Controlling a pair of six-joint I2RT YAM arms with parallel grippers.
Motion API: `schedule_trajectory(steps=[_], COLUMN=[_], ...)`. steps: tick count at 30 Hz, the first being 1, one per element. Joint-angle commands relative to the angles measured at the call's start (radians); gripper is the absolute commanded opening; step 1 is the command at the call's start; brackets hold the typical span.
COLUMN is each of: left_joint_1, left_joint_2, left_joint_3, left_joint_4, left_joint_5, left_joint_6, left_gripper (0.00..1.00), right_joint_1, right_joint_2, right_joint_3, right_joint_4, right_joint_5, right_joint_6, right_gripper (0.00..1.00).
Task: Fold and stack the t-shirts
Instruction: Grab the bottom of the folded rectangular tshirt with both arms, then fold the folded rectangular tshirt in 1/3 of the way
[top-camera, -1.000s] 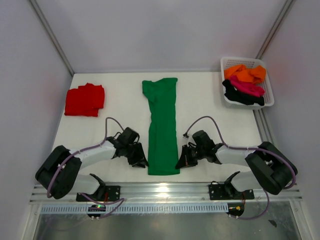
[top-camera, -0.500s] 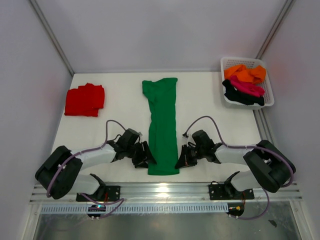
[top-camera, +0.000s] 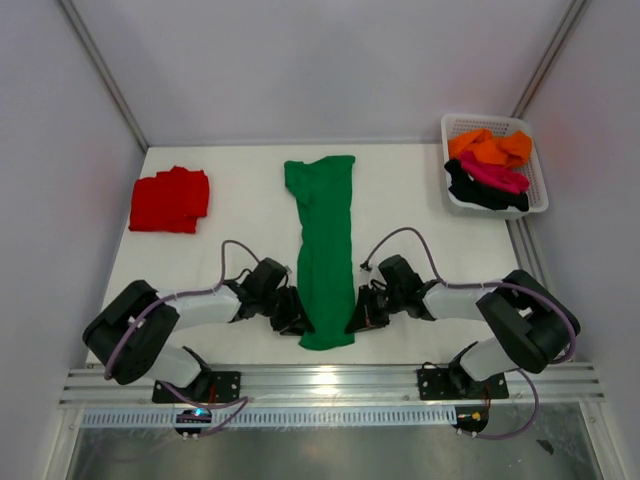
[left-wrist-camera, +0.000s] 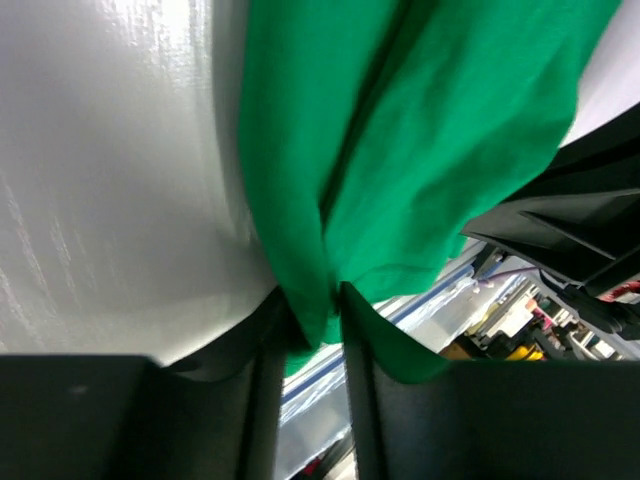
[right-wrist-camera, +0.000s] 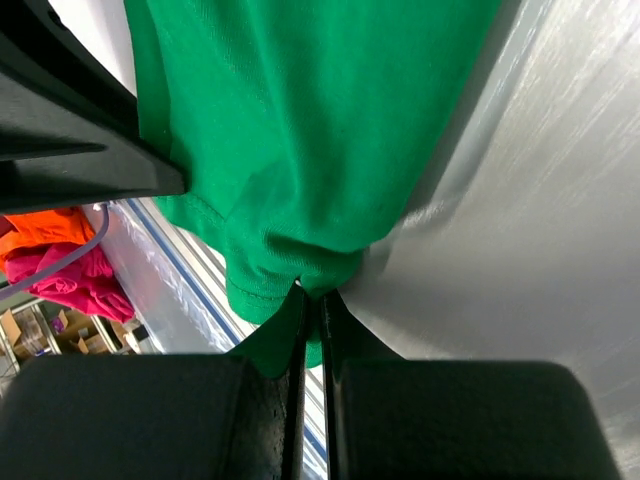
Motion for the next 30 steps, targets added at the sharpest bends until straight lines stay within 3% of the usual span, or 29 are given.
schedule_trajectory(steps=[1,2,5,15,22,30], left_joint_1=[-0.007,-0.007,-0.007,-0.007,-0.007,-0.007], left_joint_2=[0.042,0.045,0.061,0.061,0.015,0.042], left_joint_3=[0.001,0.006,0.015,0.108,0.28,0.355], left_joint_4=[-0.069,-0.072,-0.075,-0.234,-0.423,-0.475], left_joint_5=[-0.094,-0.094,-0.094,-0.165,-0.238,-0.264], left_joint_6=[0.034,0.036,0.042,0.088,0.134,0.166], left_gripper=[0.28,0.2,0.13,0.1,0.09,0.09], right_joint_1=[0.003,0.003,0.003,0.003,0.003,0.003], right_joint_2=[0.031,0.032,0.038,-0.018,-0.186,-0.293], right_joint_3=[0.017,0.021,0.024,0.076,0.185,0.299], right_joint_4=[-0.008,-0.009,-0.009,-0.086,-0.316,-0.462], right_joint_5=[0.096,0.095,0.096,0.107,0.158,0.214], right_joint_6=[-0.05,-0.053,-0.054,-0.074,-0.105,-0.123], right_gripper=[0.03,0.03,0.03,0.03,0.03,0.03])
